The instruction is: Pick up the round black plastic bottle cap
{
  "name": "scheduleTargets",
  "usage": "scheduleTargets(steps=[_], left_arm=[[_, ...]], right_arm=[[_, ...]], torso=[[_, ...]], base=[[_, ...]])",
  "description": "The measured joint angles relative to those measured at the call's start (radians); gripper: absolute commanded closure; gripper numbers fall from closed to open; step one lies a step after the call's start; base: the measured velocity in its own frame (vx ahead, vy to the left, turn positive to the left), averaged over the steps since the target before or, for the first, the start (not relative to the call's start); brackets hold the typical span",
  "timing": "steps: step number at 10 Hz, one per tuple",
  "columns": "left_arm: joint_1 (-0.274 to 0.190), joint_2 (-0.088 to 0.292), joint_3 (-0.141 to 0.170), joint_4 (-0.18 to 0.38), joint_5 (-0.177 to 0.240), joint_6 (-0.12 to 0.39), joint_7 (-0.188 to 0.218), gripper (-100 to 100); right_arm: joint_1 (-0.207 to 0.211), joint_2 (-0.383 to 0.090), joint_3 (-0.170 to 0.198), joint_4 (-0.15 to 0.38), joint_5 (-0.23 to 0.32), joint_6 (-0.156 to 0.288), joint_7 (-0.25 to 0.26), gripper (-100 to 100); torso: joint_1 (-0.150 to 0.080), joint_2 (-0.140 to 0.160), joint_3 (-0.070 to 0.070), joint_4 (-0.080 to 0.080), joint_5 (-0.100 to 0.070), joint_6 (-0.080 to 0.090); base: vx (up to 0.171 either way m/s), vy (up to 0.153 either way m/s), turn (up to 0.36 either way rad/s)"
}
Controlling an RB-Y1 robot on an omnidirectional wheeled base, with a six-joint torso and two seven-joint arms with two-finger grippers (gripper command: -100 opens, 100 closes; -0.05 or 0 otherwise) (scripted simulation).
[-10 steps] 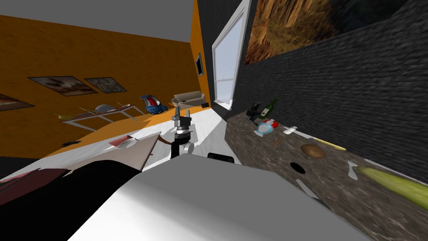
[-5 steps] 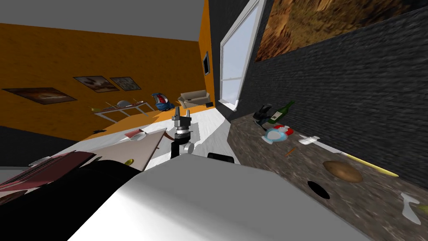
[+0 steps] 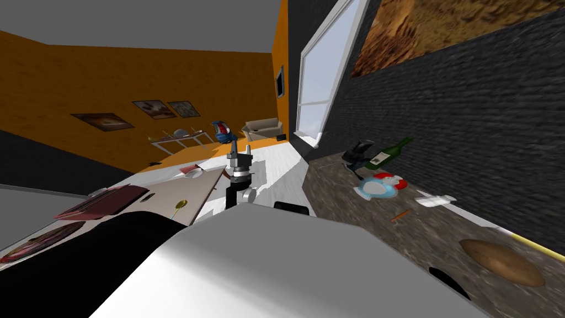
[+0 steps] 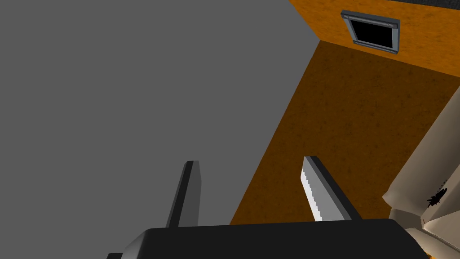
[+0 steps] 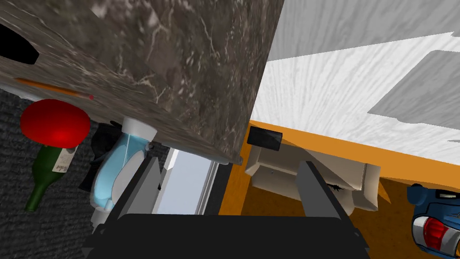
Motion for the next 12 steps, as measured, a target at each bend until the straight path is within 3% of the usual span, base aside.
scheduleTargets(steps=[7,8,12], left_arm=[[0.000,0.000,0.000,0.000,0.000,0.000,0.000,0],[0.000,0.000,0.000,0.000,0.000,0.000,0.000,0],[0.000,0.000,0.000,0.000,0.000,0.000,0.000,0]], right_arm=[[0.106,-0.072,0.009,0.083,0.093,0.041,0.166,-100],[0.137,-0.096,0.014,0.082,0.114,0.057,0.194,-100],[0.188,-0.170,0.032,0.128,0.176,0.105,0.294,-100]], torso=[[-0.001,0.000,0.000,0.000,0.000,0.000],[-0.003,0.000,0.000,0.000,-0.001,-0.001],[-0.005,0.000,0.000,0.000,-0.001,-0.001]], base=[[0.027,-0.047,0.196],[0.021,-0.062,0.142],[0.017,-0.072,0.235]])
